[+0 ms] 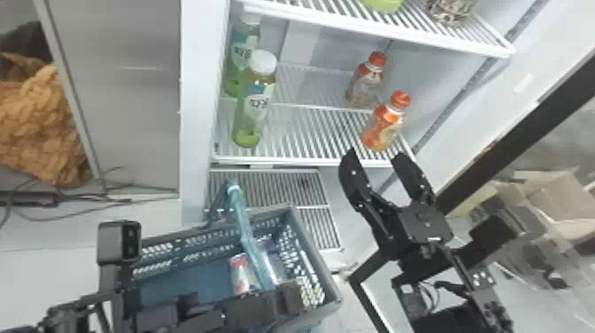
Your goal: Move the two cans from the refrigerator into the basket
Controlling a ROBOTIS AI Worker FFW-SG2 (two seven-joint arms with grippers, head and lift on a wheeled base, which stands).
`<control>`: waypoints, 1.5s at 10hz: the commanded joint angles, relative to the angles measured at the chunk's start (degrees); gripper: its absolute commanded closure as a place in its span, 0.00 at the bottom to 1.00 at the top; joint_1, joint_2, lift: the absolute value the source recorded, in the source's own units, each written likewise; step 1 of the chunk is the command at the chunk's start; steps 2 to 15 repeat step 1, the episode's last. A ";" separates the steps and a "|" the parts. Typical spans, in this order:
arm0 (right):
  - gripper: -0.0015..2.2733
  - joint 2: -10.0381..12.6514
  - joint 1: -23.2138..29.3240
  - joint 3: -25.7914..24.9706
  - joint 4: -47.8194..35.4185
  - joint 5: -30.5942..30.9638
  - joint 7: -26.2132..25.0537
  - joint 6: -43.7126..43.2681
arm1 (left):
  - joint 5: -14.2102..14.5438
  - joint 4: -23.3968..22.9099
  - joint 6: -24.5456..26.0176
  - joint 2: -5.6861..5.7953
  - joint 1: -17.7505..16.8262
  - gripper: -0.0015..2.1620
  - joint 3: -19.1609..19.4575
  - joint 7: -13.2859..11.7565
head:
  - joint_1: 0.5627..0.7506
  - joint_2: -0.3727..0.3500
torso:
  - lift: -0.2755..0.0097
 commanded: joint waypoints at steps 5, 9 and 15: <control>0.09 0.04 0.00 -0.02 -0.05 -0.02 0.00 0.00 | 0.12 0.02 -0.03 -0.02 0.00 0.54 -0.09 0.07 | 0.70 0.03 | 0.00; 0.09 0.04 0.00 -0.02 -0.05 -0.02 0.00 0.00 | 0.12 0.02 -0.03 -0.02 0.00 0.54 -0.09 0.07 | 0.70 0.03 | 0.00; 0.09 0.04 0.00 -0.02 -0.05 -0.02 0.00 0.00 | 0.12 0.02 -0.03 -0.02 0.00 0.54 -0.09 0.07 | 0.70 0.03 | 0.00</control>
